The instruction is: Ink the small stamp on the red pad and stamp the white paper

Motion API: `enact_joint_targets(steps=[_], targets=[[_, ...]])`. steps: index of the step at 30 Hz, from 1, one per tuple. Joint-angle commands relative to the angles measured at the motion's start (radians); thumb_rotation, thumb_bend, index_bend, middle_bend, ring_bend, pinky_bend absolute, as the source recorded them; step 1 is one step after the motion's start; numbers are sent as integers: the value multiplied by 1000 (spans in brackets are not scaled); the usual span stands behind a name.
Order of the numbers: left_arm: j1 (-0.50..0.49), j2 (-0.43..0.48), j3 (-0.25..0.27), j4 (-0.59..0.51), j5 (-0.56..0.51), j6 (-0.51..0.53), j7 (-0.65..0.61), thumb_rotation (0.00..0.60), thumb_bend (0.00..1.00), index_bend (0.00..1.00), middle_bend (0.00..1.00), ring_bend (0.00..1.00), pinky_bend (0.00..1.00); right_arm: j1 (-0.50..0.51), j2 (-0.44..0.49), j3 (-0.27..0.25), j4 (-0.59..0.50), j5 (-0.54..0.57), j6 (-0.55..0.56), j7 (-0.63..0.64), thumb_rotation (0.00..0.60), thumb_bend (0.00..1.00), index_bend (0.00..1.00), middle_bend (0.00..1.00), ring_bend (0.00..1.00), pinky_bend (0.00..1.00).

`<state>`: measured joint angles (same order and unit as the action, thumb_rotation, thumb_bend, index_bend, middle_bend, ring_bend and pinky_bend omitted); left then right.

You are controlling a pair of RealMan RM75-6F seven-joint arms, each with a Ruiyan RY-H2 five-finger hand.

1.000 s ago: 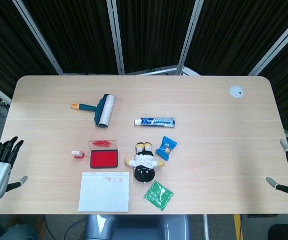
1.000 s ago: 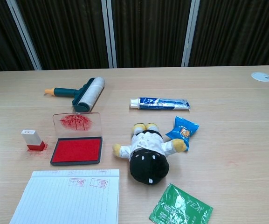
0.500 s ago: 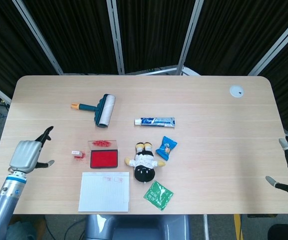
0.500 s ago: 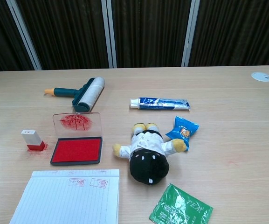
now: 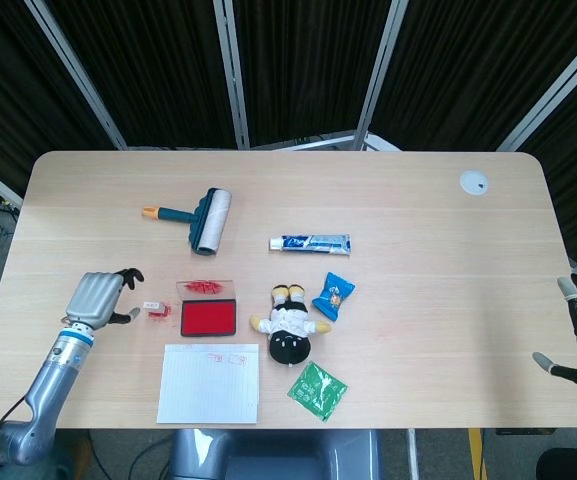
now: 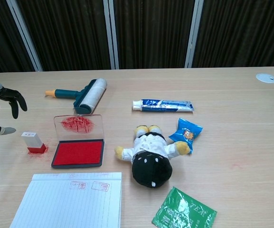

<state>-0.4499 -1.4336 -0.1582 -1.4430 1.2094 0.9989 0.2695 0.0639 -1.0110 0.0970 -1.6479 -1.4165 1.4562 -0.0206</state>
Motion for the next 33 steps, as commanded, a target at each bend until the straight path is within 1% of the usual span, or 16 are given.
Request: enact_joint_targets(steps=[1,3,5,7,10,12,20,26,33], targets=[[-10,-15,7,14,-13,-14,13,600,239,331,419,836,895,1,-1,1,2,4,-2,-1,600,0,0,0,0,0],[-15,-21,11,20,-19,-21,21,600,248,331,428,844,895,1,-1,1,2,6,-5,-1,600,0,0,0,0,0],[-21,-28,16,26,-24,-26,27,600,253,335,452,874,902,3,-1,1,3,8,-8,0,600,0,0,0,0,0],[-26,-35,23,33,-25,-30,35,600,253,334,473,926,940,4,-1,1,4,10,-12,0,600,0,0,0,0,0],[-30,-49,27,44,-25,-24,48,600,252,331,468,969,990,5,-1,1,4,11,-13,0,600,0,0,0,0,0],[-31,-59,31,49,-21,-16,48,600,251,332,469,984,1000,5,0,2,4,11,-13,1,600,0,0,0,0,0],[-37,-73,42,66,-4,0,55,600,254,340,474,989,1000,6,1,2,5,13,-16,3,600,0,0,0,0,0],[-49,-93,52,97,8,-8,53,600,321,384,478,989,1000,7,0,1,5,15,-18,0,600,0,0,0,0,0],[-57,-115,70,139,36,-8,44,600,342,404,478,987,1000,7,1,3,5,21,-21,-2,600,0,0,0,0,0]])
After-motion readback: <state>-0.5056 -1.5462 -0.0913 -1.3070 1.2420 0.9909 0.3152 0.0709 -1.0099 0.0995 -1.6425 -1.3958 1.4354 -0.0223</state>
